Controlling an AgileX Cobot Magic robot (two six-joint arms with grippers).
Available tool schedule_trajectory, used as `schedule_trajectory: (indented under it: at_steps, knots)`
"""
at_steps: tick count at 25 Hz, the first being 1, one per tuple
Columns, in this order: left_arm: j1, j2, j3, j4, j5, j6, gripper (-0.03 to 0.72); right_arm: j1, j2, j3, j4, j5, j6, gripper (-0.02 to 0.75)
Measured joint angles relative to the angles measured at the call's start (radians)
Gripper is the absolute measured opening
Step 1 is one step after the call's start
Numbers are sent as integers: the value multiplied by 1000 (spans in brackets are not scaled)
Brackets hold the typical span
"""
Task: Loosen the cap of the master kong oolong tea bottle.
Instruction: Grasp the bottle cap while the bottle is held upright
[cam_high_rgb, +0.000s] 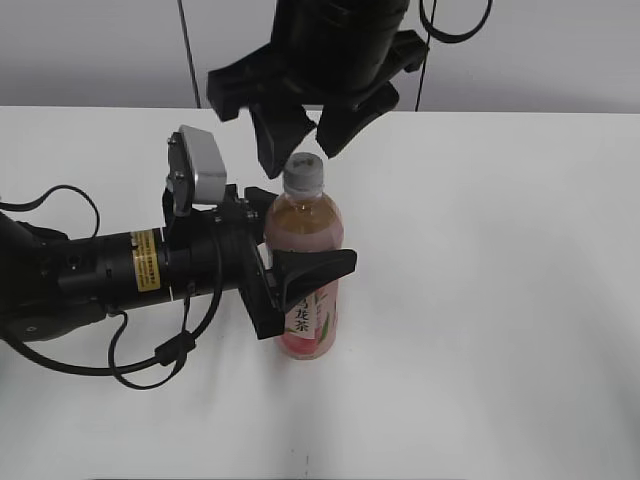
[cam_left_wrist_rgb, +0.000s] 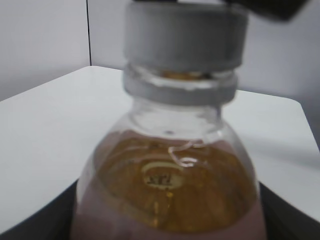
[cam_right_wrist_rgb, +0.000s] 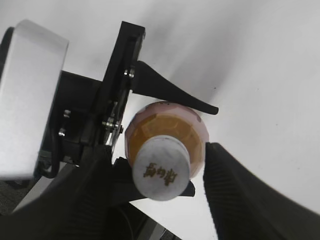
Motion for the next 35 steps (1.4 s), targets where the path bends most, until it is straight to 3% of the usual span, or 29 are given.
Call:
schedule_trajectory:
  at_steps: [13,22,31,35]
  knots:
    - [0,0,0,0,0,0,456,-11,0,50,34,1,-38,415]
    - [0,0,0,0,0,0,456,-11,0,50,33,2,-39,337]
    - [0,0,0,0,0,0,456,-11,0,50,10,2,-41,394]
    - [0,0,0,0,0,0,456,-11,0,50,12,2,-48,291]
